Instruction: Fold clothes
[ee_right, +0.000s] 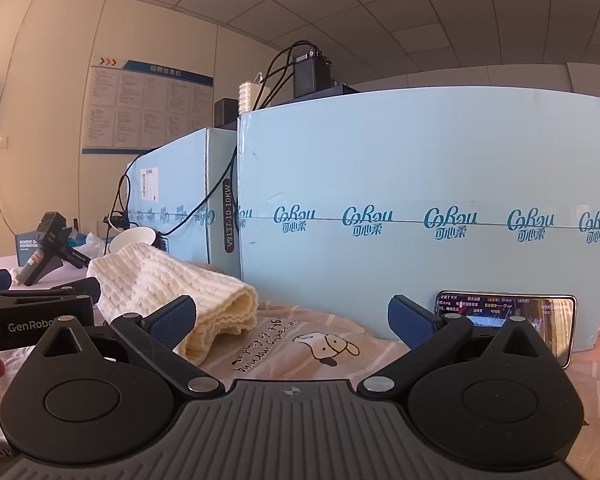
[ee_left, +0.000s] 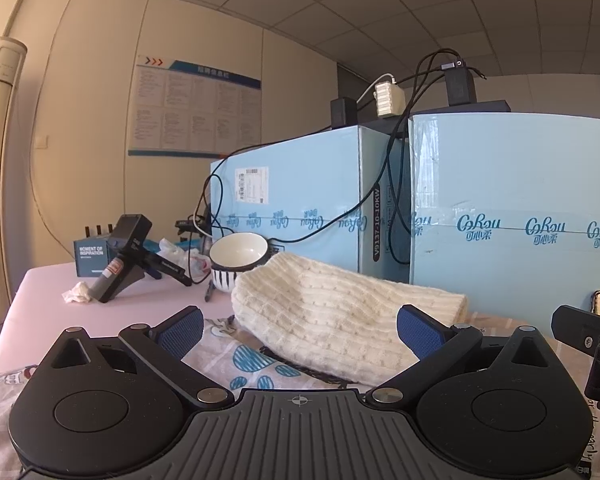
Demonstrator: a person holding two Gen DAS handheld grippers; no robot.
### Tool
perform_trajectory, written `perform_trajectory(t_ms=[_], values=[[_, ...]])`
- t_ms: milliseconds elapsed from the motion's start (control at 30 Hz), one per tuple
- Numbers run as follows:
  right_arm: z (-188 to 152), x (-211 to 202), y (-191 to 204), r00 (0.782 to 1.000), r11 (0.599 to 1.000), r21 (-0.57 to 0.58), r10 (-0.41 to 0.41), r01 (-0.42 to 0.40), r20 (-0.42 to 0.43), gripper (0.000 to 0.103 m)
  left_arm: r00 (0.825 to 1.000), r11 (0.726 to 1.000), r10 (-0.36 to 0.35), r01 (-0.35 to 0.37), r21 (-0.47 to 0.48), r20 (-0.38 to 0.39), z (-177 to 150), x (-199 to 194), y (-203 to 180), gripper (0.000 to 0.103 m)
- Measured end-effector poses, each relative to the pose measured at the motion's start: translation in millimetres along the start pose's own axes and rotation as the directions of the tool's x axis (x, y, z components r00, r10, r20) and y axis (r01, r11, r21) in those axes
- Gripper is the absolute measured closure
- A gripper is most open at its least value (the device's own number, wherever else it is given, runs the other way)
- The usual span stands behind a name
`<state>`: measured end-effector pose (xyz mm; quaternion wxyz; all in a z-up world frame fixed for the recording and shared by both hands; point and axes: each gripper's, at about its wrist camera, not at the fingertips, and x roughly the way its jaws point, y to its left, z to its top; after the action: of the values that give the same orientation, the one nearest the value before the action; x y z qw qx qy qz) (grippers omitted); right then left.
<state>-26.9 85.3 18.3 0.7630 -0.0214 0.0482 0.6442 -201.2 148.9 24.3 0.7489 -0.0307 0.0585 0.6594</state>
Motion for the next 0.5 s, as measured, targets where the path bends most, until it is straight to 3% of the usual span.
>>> perform_trajectory(t_ms=[500], values=[[0.0,0.4,-0.4,1.0,1.0,0.002,0.001,-0.001,-0.01,0.0,1.0,1.0,-0.006,0.006,0.0,0.002,0.6,0.1,0.1,0.0]])
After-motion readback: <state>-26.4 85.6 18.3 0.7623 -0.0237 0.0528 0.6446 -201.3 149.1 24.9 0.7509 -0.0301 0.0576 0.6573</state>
